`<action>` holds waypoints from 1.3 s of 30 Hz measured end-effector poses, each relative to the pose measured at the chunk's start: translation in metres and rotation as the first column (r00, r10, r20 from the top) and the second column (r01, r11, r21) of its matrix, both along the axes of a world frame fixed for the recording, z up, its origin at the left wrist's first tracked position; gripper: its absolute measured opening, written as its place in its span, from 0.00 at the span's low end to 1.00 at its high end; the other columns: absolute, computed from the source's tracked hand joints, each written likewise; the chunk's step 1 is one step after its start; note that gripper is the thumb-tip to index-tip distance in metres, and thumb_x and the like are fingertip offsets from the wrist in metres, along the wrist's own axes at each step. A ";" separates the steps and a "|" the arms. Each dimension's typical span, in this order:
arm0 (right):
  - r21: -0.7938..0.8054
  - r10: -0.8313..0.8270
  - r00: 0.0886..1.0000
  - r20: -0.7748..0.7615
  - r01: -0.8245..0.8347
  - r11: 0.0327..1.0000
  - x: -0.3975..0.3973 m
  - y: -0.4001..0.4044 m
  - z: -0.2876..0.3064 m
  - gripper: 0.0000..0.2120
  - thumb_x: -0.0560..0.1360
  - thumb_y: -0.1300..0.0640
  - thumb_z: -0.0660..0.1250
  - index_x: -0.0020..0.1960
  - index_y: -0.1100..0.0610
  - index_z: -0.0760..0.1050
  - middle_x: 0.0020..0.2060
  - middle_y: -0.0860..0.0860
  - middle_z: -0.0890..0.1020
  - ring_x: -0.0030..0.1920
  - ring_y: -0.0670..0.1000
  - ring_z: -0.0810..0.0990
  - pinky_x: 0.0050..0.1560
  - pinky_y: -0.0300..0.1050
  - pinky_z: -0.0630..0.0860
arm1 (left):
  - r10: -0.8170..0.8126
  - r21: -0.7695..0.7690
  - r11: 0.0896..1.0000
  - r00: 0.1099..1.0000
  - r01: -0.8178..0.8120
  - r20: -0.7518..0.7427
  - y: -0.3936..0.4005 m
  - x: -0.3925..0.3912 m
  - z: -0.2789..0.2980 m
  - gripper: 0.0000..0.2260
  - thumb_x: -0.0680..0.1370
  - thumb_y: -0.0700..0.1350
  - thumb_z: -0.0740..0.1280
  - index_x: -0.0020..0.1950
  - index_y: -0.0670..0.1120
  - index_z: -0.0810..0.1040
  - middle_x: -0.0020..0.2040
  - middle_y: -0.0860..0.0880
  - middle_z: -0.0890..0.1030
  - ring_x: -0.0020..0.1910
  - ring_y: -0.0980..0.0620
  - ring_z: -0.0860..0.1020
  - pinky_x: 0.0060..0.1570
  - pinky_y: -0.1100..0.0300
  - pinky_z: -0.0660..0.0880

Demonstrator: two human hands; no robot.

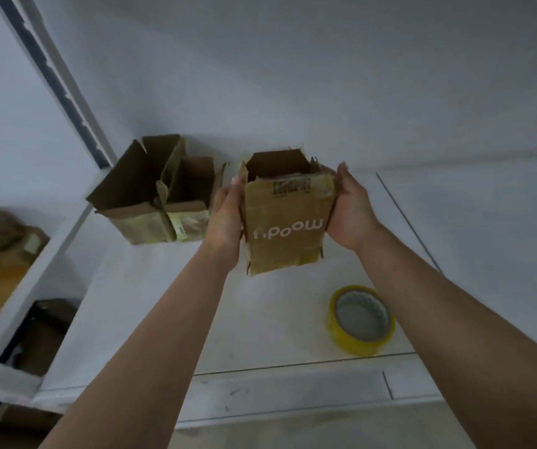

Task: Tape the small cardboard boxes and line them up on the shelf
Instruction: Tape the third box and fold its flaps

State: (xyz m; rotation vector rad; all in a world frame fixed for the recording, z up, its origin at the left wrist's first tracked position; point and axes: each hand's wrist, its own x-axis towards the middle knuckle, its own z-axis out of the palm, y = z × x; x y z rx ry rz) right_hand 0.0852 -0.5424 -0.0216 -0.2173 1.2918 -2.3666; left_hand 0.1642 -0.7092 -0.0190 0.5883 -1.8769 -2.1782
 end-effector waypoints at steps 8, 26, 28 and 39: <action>0.020 -0.251 0.966 0.061 0.250 0.968 0.071 -0.040 -0.022 0.15 0.83 0.49 0.56 0.62 0.53 0.77 0.45 0.52 0.85 0.47 0.52 0.84 0.47 0.47 0.79 | -0.298 0.081 0.951 0.954 0.299 -0.033 -0.061 0.024 -0.015 0.25 0.80 0.61 0.60 0.73 0.51 0.70 0.62 0.48 0.81 0.62 0.48 0.78 0.66 0.47 0.72; 0.190 -0.328 0.943 -0.049 0.331 0.924 0.147 -0.048 -0.044 0.19 0.80 0.64 0.58 0.64 0.47 0.74 0.47 0.55 0.79 0.44 0.52 0.81 0.40 0.45 0.79 | -0.537 0.151 0.819 0.832 0.554 -0.138 -0.084 0.057 -0.052 0.20 0.82 0.35 0.55 0.69 0.56 0.70 0.48 0.46 0.83 0.45 0.47 0.81 0.45 0.50 0.80; 0.212 -0.368 0.925 -0.095 0.380 0.900 0.147 -0.050 -0.041 0.16 0.79 0.67 0.57 0.57 0.51 0.77 0.43 0.53 0.79 0.38 0.50 0.80 0.36 0.43 0.78 | -0.555 0.077 0.814 0.810 0.575 -0.190 -0.084 0.058 -0.047 0.17 0.82 0.34 0.55 0.64 0.52 0.72 0.49 0.45 0.81 0.44 0.47 0.80 0.41 0.53 0.79; 0.263 -0.535 0.830 -0.160 0.558 0.787 0.138 -0.062 -0.049 0.16 0.78 0.50 0.56 0.40 0.52 0.80 0.42 0.54 0.82 0.45 0.55 0.80 0.46 0.51 0.78 | -0.581 -0.248 0.809 0.788 0.533 -0.202 -0.085 0.065 -0.050 0.14 0.76 0.54 0.70 0.60 0.55 0.76 0.59 0.45 0.77 0.59 0.50 0.78 0.49 0.60 0.79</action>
